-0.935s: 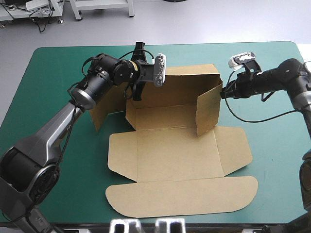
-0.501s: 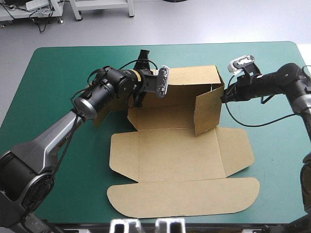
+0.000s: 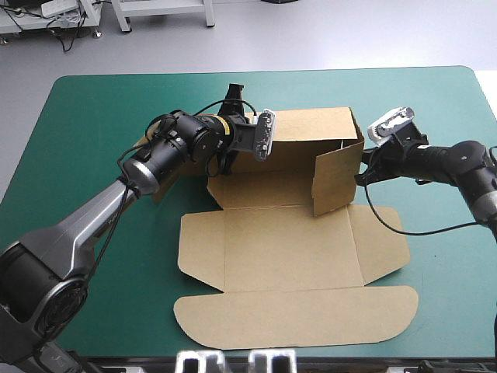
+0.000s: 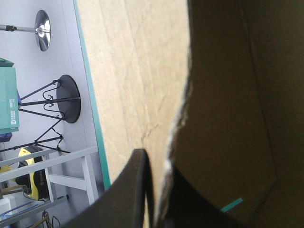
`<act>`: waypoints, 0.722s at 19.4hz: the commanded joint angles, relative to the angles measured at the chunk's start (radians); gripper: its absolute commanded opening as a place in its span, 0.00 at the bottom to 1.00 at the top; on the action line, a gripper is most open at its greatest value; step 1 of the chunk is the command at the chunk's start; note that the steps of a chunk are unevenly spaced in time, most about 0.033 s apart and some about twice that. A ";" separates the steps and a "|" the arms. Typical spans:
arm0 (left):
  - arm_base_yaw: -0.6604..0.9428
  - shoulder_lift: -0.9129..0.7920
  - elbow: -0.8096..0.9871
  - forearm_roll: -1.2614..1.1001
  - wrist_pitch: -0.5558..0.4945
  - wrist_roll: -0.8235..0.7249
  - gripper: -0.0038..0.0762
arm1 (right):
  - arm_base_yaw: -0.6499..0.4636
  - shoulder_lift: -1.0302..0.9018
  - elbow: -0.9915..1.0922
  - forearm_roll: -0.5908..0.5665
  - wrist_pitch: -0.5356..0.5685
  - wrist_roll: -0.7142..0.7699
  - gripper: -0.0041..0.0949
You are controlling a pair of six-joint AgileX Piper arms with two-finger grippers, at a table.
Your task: Fold the box
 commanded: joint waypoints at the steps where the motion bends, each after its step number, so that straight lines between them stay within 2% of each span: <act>1: -0.037 0.007 0.019 -0.133 0.130 -0.020 0.04 | 0.001 -0.054 -0.023 0.033 0.032 -0.001 0.03; 2: -0.037 0.007 0.019 -0.133 0.130 -0.020 0.04 | 0.001 -0.054 -0.023 0.023 0.039 -0.001 0.04; 4: -0.037 0.007 0.019 -0.133 0.130 -0.020 0.04 | 0.001 -0.056 -0.023 -0.017 0.084 -0.001 0.16; 6: -0.037 0.007 0.019 -0.133 0.130 -0.020 0.04 | 0.001 -0.064 -0.023 -0.049 0.134 -0.001 0.37; 7: -0.037 0.007 0.019 -0.133 0.124 -0.020 0.04 | 0.001 -0.073 -0.023 -0.049 0.149 -0.001 0.56; 9: -0.037 0.007 0.019 -0.135 0.106 -0.020 0.04 | 0.001 -0.073 -0.023 -0.020 0.148 -0.012 0.79; 10: -0.037 0.007 0.019 -0.135 0.093 -0.020 0.04 | 0.001 -0.069 -0.023 0.011 0.143 -0.048 0.84; 13: -0.037 0.008 0.019 -0.135 0.087 -0.040 0.04 | 0.026 -0.049 -0.023 0.136 0.126 -0.144 0.84; 14: -0.037 0.008 0.019 -0.135 0.087 -0.058 0.04 | 0.055 -0.042 -0.023 0.141 0.099 -0.149 0.84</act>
